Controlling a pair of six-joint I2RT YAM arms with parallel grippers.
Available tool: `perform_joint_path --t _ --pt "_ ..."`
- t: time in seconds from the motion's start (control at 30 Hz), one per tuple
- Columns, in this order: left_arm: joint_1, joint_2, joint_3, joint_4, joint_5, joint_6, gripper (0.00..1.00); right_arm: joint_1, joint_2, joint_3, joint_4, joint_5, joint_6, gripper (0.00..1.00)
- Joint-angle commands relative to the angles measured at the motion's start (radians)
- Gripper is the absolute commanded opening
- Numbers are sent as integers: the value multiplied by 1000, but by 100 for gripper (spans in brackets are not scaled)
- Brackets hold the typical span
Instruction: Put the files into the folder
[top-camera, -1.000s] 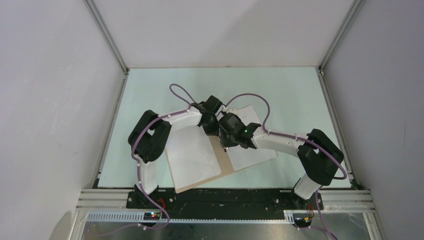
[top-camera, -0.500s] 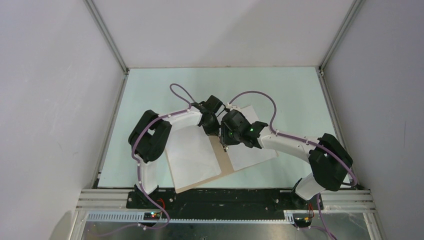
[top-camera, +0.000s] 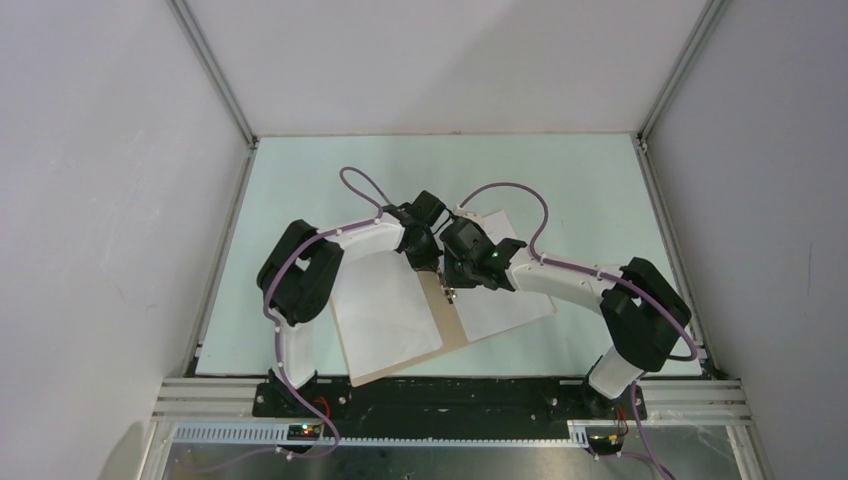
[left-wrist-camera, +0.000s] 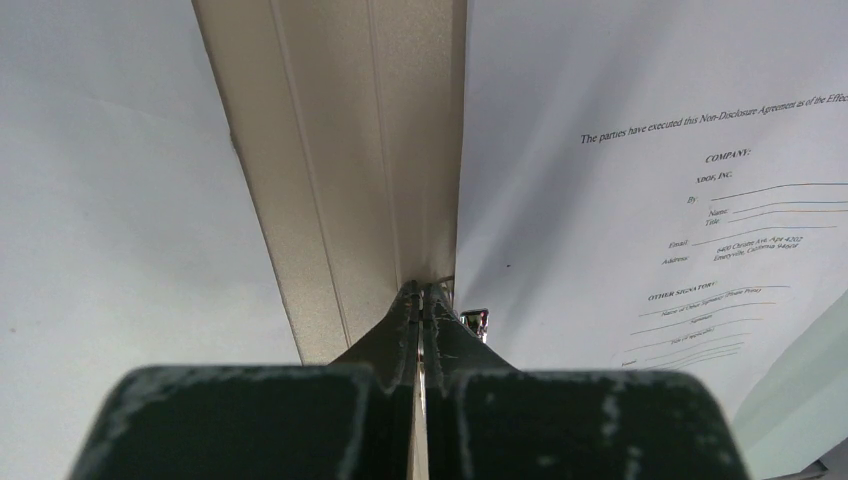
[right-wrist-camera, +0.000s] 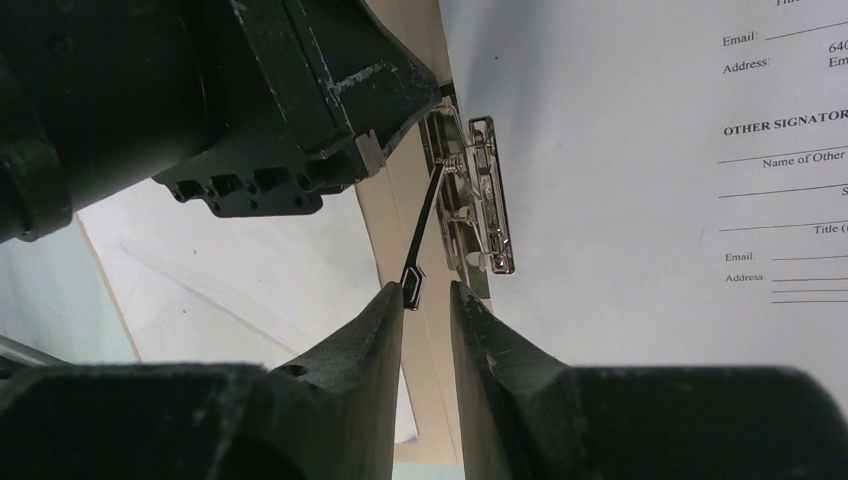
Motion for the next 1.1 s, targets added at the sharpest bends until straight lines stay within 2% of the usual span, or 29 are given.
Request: perform_joint_path --t 0.0,0.4,0.63,1.07 --pt "-6 15 24 -34 -39 6 0 -4 9 46 6 25 19 28" --pt "-5 22 33 -34 -36 6 0 3 23 47 -1 14 12 27" --pt "-4 24 31 -35 -38 6 0 10 29 46 -21 25 11 18" --pt "-1 33 26 -35 -36 5 0 58 69 45 -73 65 6 15"
